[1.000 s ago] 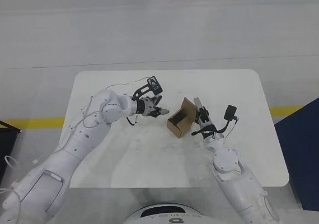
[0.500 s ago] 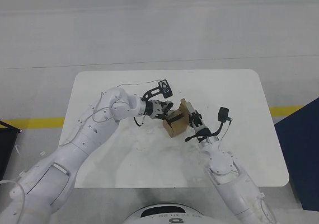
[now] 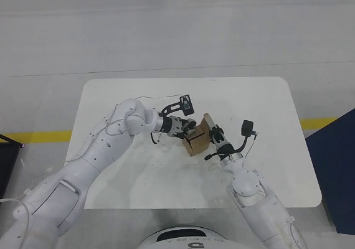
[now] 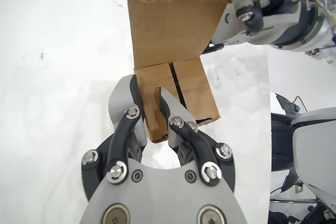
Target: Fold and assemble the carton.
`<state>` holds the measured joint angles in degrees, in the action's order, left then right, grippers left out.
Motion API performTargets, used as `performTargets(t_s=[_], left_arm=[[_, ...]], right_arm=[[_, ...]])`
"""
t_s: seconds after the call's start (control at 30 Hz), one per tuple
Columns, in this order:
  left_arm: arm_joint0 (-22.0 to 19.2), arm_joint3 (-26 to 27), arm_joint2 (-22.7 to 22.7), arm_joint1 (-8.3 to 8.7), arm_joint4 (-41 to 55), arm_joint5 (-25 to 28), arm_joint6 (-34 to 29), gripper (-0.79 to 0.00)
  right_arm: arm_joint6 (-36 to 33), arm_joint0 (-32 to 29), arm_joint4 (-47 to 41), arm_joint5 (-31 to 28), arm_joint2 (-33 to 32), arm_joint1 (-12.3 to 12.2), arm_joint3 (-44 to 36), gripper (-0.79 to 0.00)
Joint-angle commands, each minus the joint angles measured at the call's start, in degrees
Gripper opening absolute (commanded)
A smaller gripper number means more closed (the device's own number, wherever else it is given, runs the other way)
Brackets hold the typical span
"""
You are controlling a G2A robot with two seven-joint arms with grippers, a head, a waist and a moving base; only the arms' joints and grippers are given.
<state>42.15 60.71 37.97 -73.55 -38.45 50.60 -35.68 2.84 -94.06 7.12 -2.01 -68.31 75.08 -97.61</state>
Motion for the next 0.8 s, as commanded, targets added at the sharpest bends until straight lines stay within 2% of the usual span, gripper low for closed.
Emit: performTargets(t_s=[0.0,0.23,0.3,0.33,0.37,0.4,0.53,0.77], left_arm=[[0.1,0.0,0.1,0.10,-0.2,0.2,-0.2,-0.459],[0.0,0.2,-0.2,0.14,-0.6,0.2,-0.9,-0.465],[-0.3,0.5,-0.4,0.14,-1.5,-0.1,-1.3,-0.493],[-0.3,0.6,-0.4,0.14,-1.9,0.0,-1.4,-0.526],[-0.4,0.8,-0.5,0.16,-2.3,0.2,-1.3,-0.610],[-0.4,1.0,-0.5,0.19,-2.8,0.5,-1.2,-0.659],[-0.4,1.4,-0.7,0.32,-3.7,1.5,-1.2,-0.785],[-0.2,3.2,-0.1,0.90,-5.6,3.1,-0.8,-0.785]], right_arm=[[-0.1,-0.1,0.1,-0.1,-0.1,0.0,-0.1,0.000],[-0.2,-0.6,0.8,-0.1,-0.1,0.1,-0.7,0.000],[-0.2,-0.8,1.0,0.0,-0.2,0.1,-0.9,0.000],[-0.2,-0.9,1.1,-0.1,-0.3,0.1,-1.0,0.000],[-0.2,-1.0,1.2,-0.2,-0.3,0.1,-1.1,0.000],[-0.3,-1.1,1.4,-0.3,-0.3,0.1,-1.2,0.000],[-0.5,-2.0,1.3,-1.2,-0.9,0.0,-2.4,0.000],[-0.4,-5.3,-0.9,-3.9,-4.1,-0.4,-6.5,0.000]])
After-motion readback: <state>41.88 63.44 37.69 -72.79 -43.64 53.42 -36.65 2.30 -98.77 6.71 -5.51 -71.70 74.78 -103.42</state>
